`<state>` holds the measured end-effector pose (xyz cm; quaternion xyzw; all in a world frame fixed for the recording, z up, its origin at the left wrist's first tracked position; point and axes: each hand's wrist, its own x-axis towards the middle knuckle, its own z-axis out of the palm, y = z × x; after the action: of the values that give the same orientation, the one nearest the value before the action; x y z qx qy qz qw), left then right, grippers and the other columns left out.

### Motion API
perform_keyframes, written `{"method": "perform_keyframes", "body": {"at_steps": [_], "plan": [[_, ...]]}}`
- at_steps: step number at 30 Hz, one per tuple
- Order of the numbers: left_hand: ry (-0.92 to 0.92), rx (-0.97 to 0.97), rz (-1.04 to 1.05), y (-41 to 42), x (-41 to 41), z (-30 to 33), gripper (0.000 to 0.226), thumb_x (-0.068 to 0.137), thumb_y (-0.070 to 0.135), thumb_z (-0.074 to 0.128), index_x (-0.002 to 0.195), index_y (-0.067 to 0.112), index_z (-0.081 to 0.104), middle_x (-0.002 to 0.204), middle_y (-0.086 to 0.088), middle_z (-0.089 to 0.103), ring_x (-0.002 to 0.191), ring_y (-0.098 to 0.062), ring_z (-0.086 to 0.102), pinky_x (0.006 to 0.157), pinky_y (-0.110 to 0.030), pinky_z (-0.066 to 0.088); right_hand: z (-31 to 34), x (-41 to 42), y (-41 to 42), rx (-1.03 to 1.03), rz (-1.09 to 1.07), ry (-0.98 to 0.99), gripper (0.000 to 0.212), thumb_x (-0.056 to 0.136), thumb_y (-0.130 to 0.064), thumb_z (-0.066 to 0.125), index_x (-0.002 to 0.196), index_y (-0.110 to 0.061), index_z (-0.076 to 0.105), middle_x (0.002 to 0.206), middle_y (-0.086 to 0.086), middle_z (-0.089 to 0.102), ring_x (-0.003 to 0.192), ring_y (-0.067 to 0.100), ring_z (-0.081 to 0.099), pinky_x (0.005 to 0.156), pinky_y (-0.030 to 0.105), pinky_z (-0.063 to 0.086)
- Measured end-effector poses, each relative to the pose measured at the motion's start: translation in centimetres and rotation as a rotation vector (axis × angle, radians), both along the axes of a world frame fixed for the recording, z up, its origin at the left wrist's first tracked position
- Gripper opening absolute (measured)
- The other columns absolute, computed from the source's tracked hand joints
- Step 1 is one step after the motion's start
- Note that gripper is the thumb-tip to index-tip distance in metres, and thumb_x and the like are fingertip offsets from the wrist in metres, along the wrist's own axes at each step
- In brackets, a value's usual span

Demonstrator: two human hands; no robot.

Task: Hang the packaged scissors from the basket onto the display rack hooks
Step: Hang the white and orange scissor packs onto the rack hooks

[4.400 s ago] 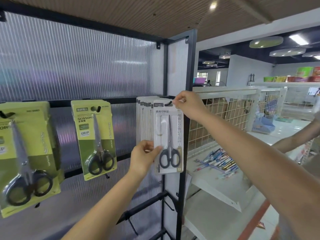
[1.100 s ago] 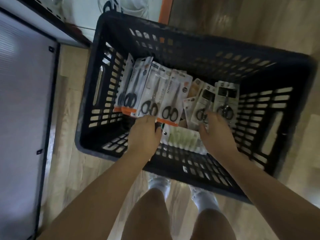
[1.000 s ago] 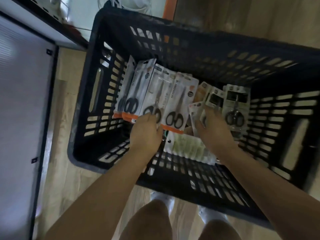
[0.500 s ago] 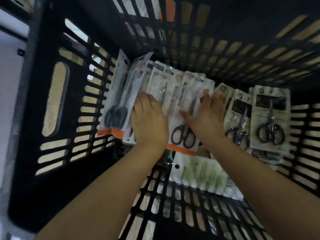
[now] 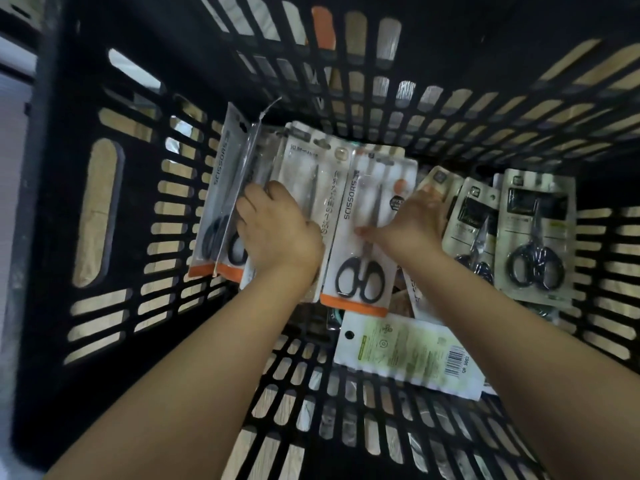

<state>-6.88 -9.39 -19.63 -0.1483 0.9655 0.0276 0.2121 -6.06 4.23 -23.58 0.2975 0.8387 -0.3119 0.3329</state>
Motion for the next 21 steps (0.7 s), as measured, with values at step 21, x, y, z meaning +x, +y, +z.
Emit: {"method": "perform_keyframes", "body": {"at_steps": [21], "plan": [[0.019,0.809,0.681,-3.2,1.9,14.2,0.014,0.093,0.015,0.058,0.106,0.015,0.060,0.096,0.001,0.063,0.088,-0.017,0.063,0.080,-0.030,0.052,14.7,0.0,1.7,-0.467,-0.337,0.160,0.030,0.099,-0.029,0.046,0.122,-0.012,0.053,0.112,0.002,0.057,0.103,0.019,0.052,0.090,0.032,0.041]]}}
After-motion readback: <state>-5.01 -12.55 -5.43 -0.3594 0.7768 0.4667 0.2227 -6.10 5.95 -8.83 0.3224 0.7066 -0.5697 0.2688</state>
